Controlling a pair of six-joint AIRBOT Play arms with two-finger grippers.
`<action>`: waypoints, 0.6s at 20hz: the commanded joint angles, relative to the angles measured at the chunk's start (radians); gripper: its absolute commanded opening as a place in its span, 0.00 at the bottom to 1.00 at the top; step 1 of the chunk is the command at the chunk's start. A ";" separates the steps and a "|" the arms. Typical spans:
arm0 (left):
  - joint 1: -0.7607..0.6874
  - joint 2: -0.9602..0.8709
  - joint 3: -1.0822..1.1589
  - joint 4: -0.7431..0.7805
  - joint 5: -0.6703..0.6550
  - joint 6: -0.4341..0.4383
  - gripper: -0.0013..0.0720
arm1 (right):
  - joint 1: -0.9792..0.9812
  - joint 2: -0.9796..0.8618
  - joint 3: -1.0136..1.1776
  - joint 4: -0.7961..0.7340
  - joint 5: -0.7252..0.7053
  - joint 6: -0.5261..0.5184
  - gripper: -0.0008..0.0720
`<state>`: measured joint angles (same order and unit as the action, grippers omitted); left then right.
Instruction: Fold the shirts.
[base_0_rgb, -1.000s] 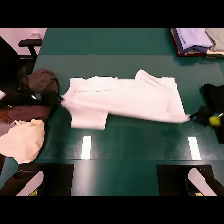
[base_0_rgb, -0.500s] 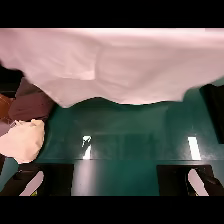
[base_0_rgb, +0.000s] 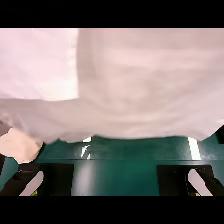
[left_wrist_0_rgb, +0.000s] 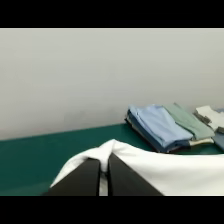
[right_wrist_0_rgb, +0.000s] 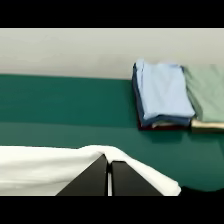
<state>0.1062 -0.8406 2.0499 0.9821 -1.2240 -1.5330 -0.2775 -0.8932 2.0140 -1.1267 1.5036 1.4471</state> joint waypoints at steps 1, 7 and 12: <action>0.000 -0.064 -0.183 0.006 -0.053 -0.003 0.06 | 0.100 -0.104 -0.142 -0.035 0.034 0.013 0.03; 0.000 -0.394 -0.501 0.007 -0.122 0.049 0.06 | 0.326 -0.477 -0.337 -0.236 0.032 0.031 0.03; 0.000 -0.712 -0.517 0.001 0.026 0.107 0.06 | 0.343 -0.800 -0.196 -0.235 -0.024 0.031 0.03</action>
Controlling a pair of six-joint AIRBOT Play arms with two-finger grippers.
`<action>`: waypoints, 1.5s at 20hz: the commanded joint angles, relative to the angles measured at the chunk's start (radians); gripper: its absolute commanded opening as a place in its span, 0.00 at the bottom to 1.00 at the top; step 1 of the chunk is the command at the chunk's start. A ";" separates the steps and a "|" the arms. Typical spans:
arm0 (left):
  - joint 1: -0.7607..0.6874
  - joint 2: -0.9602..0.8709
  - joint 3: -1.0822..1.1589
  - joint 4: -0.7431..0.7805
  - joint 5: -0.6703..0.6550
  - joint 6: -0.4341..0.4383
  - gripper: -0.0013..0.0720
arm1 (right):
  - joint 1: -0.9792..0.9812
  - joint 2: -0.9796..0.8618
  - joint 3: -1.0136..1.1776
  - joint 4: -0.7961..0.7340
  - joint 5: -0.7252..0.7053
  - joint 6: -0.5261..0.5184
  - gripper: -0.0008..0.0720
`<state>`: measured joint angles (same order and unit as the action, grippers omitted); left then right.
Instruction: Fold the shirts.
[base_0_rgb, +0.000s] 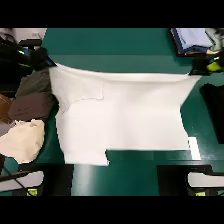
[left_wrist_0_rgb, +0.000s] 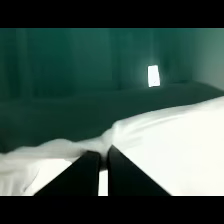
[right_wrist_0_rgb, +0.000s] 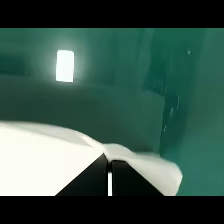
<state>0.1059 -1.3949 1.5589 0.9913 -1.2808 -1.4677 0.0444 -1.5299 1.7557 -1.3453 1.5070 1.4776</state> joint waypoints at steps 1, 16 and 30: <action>0.001 -0.202 -0.015 -0.011 0.115 0.048 0.06 | 0.021 -0.206 0.111 -0.016 -0.049 0.001 0.03; 0.001 -0.265 -0.137 0.117 -0.055 0.074 0.06 | 0.023 -0.096 -0.266 -0.007 -0.190 -0.004 0.03; 0.001 0.385 -0.772 0.231 -0.077 -0.055 0.77 | 0.000 0.225 -0.466 0.262 -0.193 -0.047 0.49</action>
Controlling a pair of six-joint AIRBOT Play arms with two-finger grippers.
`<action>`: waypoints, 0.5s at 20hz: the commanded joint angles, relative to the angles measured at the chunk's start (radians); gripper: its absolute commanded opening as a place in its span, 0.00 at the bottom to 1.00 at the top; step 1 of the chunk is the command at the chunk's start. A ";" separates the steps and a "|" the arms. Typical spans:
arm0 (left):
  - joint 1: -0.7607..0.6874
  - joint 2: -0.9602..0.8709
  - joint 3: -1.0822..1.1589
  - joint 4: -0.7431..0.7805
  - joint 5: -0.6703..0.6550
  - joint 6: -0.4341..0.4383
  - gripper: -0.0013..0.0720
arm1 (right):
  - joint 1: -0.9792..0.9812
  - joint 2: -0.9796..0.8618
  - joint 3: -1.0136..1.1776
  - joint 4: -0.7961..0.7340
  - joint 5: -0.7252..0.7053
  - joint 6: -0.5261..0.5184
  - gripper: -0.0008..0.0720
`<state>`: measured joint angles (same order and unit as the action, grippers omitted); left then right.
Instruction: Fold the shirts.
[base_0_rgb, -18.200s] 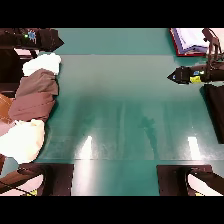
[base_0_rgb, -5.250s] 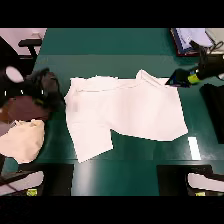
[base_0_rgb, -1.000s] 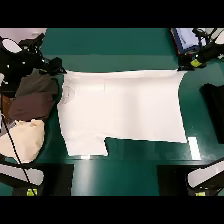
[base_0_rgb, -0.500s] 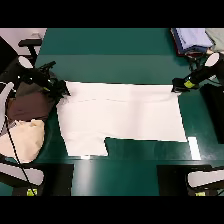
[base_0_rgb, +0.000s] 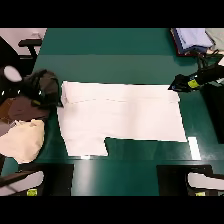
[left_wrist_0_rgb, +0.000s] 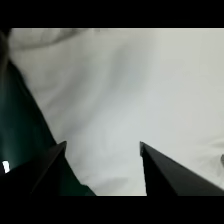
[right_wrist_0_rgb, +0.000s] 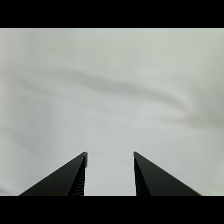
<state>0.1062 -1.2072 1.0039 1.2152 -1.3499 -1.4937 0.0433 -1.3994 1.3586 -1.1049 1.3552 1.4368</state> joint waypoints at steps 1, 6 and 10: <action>0.000 0.255 -0.292 -0.004 -0.016 -0.043 0.77 | 0.001 0.124 -0.094 0.023 -0.064 -0.006 0.49; 0.000 0.356 -0.546 -0.115 0.013 -0.048 0.76 | 0.001 0.174 -0.122 0.032 -0.065 -0.006 0.49; 0.000 0.355 -0.645 -0.241 0.140 0.011 0.76 | 0.001 0.174 -0.122 0.040 -0.051 -0.006 0.49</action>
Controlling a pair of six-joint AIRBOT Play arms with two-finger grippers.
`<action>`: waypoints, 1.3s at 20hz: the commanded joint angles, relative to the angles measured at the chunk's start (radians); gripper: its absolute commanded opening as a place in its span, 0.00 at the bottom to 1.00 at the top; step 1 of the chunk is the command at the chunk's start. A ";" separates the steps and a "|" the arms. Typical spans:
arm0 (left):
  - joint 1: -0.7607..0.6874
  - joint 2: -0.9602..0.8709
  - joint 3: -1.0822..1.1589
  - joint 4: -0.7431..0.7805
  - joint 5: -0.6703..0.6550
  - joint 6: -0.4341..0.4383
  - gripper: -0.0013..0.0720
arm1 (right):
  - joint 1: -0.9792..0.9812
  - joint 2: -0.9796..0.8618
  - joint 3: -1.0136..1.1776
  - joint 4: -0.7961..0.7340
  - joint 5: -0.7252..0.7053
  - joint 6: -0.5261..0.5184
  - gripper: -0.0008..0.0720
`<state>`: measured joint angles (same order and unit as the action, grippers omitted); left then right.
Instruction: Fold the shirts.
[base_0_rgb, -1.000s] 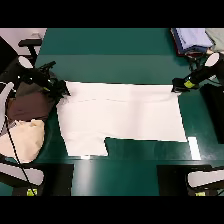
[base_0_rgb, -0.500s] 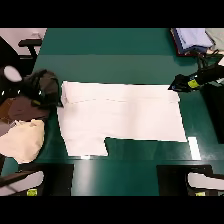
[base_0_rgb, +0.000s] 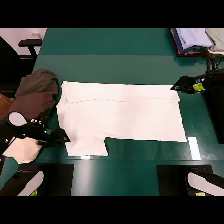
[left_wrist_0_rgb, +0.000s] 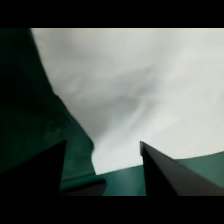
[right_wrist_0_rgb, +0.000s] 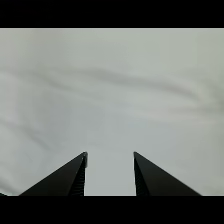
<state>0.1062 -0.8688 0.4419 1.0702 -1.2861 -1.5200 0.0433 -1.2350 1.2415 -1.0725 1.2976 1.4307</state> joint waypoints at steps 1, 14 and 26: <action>0.000 0.017 -0.094 -0.118 0.094 0.047 0.76 | 0.001 0.010 -0.005 0.007 0.012 0.000 0.49; 0.000 0.017 0.042 -0.189 0.026 0.125 0.06 | -0.392 0.179 -0.467 -0.167 0.187 -0.011 0.63; 0.000 0.017 0.041 -0.189 0.042 0.124 0.06 | -0.585 0.074 -0.718 0.062 -0.045 -0.027 0.53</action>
<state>0.1062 -0.8528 0.4820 0.8799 -1.2453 -1.3960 -0.5323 -1.1370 0.5407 -1.0836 1.3567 1.4124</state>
